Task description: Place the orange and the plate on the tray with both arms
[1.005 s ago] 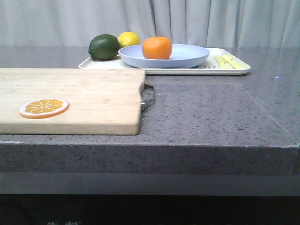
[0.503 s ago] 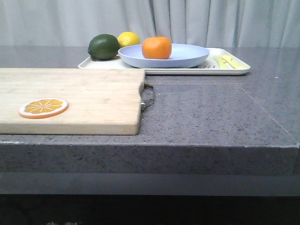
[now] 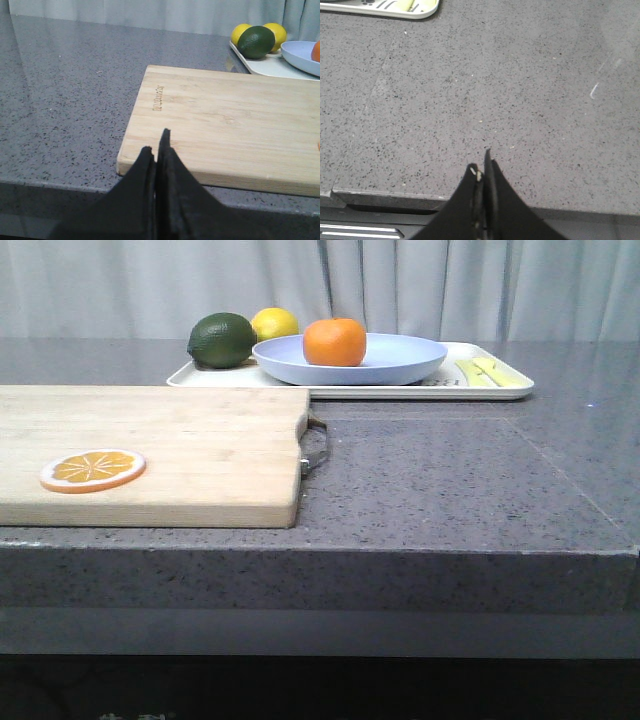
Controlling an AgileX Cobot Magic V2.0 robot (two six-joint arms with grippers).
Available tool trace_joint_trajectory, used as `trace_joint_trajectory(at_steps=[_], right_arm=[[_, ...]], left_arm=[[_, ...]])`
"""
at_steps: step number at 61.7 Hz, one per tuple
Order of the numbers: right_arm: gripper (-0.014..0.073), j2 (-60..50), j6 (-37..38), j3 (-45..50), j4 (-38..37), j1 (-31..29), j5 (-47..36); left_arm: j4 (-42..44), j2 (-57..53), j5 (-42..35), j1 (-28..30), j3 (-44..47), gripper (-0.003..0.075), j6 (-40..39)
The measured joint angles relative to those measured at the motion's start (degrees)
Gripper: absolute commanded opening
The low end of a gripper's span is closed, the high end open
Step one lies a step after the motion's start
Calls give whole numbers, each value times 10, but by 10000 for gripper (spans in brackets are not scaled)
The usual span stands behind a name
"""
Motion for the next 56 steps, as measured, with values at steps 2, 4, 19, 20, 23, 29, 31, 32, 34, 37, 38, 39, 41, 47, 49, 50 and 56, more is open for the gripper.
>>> trace_joint_trajectory(at_steps=[2, 4, 19, 20, 23, 29, 31, 32, 34, 37, 38, 39, 41, 47, 49, 50, 56], right_arm=[[-61, 0, 0, 0, 0, 0, 0], [-61, 0, 0, 0, 0, 0, 0], [-61, 0, 0, 0, 0, 0, 0], [-61, 0, 0, 0, 0, 0, 0], [-61, 0, 0, 0, 0, 0, 0], [-61, 0, 0, 0, 0, 0, 0], [-61, 0, 0, 0, 0, 0, 0], [-61, 0, 0, 0, 0, 0, 0], [-61, 0, 0, 0, 0, 0, 0], [-61, 0, 0, 3, -2, 4, -11], [-61, 0, 0, 5, -2, 6, -17], [-61, 0, 0, 7, -3, 7, -27], [-61, -1, 0, 12, -4, 12, -46], [-61, -19, 0, 51, -5, 17, -136], [-61, -28, 0, 66, -5, 19, -163], [-61, -33, 0, 74, -5, 19, -182], [-61, -83, 0, 136, -5, 19, -239]], left_arm=[[0, 0, 0, 0, 0, -17, 0], [0, 0, 0, 0, 0, -17, 0], [0, 0, 0, 0, 0, -17, 0], [0, 0, 0, 0, 0, -17, 0], [0, 0, 0, 0, 0, -17, 0], [0, 0, 0, 0, 0, -17, 0], [0, 0, 0, 0, 0, -17, 0], [0, 0, 0, 0, 0, -17, 0], [0, 0, 0, 0, 0, -17, 0], [0, 0, 0, 0, 0, -17, 0], [0, 0, 0, 0, 0, -17, 0], [0, 0, 0, 0, 0, -17, 0], [0, 0, 0, 0, 0, -17, 0], [0, 0, 0, 0, 0, -17, 0], [0, 0, 0, 0, 0, -17, 0], [0, 0, 0, 0, 0, -17, 0], [0, 0, 0, 0, 0, -17, 0]])
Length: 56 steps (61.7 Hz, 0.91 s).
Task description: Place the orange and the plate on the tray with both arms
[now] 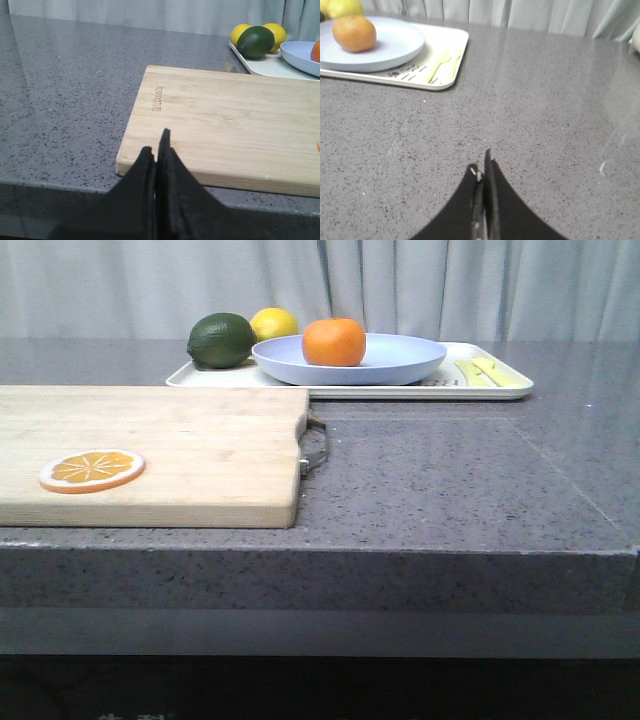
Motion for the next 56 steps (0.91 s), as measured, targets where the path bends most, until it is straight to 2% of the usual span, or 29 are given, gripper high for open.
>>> trace_joint_trajectory(at_steps=[12, 21, 56], right_arm=[[-61, -96, 0, 113, 18, 0, -12], [-61, -151, 0, 159, 38, 0, -12], [-61, -171, 0, 166, 49, 0, -12]], left_arm=[[0, 0, 0, 0, 0, -17, 0], [0, 0, 0, 0, 0, -17, 0], [0, 0, 0, 0, 0, -17, 0]])
